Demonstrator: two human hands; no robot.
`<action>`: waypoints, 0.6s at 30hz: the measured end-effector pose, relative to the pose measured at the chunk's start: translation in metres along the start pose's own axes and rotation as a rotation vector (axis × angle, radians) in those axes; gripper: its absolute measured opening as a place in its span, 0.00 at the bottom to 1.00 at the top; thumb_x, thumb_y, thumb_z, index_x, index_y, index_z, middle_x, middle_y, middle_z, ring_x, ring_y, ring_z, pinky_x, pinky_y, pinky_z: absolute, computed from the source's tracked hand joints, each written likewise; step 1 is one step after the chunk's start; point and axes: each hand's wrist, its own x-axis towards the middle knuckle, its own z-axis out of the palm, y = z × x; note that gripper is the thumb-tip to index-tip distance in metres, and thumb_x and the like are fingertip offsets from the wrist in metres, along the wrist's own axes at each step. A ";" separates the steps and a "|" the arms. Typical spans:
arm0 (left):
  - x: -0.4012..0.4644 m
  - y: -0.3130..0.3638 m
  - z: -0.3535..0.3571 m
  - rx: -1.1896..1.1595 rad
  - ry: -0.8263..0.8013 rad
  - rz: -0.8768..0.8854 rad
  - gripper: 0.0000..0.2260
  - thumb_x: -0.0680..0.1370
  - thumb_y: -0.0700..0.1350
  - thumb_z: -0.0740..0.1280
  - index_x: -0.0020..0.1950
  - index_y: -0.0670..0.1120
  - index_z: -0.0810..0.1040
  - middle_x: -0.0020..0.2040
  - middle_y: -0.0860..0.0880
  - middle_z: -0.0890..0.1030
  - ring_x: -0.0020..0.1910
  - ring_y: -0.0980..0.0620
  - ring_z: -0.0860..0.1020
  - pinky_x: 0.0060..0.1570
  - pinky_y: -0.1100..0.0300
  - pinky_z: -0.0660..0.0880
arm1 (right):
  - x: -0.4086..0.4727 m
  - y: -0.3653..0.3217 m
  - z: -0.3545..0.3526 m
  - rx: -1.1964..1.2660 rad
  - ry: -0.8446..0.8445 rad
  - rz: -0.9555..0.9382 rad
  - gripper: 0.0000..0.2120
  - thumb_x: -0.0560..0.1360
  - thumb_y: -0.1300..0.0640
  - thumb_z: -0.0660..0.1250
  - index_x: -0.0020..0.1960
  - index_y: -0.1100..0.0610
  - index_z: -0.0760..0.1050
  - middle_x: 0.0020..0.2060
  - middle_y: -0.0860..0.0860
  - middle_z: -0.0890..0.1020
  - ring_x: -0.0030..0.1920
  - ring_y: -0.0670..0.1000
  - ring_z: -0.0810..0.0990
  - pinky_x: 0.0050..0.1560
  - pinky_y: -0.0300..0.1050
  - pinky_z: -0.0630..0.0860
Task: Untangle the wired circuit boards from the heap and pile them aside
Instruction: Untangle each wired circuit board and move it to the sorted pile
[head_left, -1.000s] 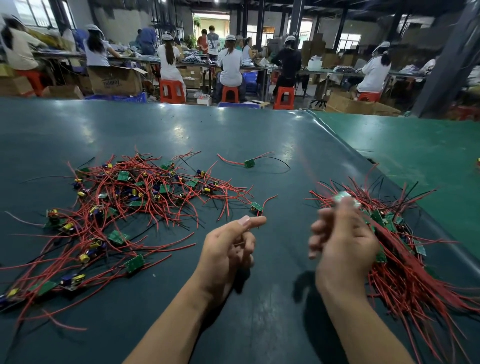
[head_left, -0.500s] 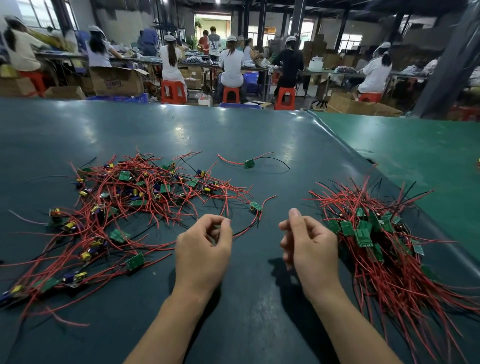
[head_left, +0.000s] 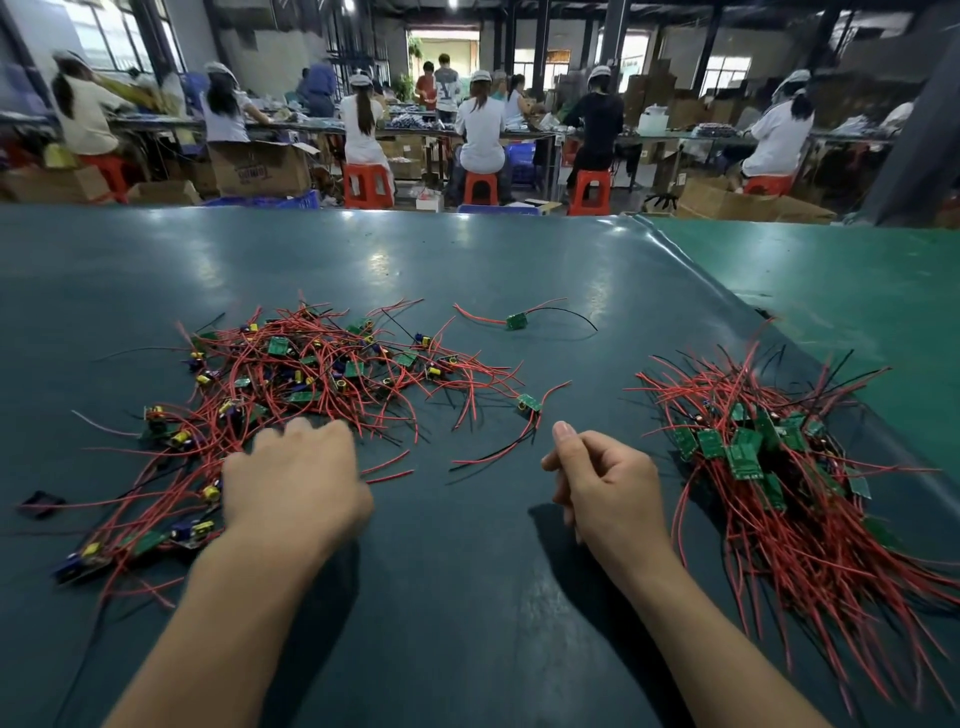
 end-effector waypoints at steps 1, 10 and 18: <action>0.001 -0.008 0.001 0.031 -0.067 0.002 0.12 0.75 0.50 0.64 0.58 0.53 0.72 0.59 0.49 0.74 0.59 0.45 0.74 0.56 0.51 0.73 | 0.000 0.000 0.000 -0.007 -0.002 -0.002 0.17 0.77 0.43 0.64 0.35 0.52 0.78 0.21 0.50 0.73 0.21 0.51 0.69 0.25 0.40 0.64; 0.010 -0.023 0.002 0.034 -0.070 0.060 0.08 0.72 0.45 0.67 0.50 0.53 0.75 0.50 0.50 0.78 0.49 0.46 0.78 0.49 0.52 0.77 | -0.002 -0.002 -0.003 -0.009 0.004 0.012 0.18 0.80 0.48 0.65 0.33 0.52 0.78 0.22 0.51 0.75 0.21 0.50 0.70 0.27 0.41 0.65; 0.008 -0.008 -0.062 -0.975 0.505 0.286 0.08 0.68 0.42 0.79 0.40 0.51 0.81 0.35 0.56 0.83 0.35 0.56 0.82 0.38 0.64 0.79 | -0.003 -0.009 -0.004 0.147 -0.024 0.114 0.20 0.79 0.49 0.65 0.33 0.58 0.77 0.23 0.52 0.74 0.20 0.50 0.68 0.21 0.38 0.63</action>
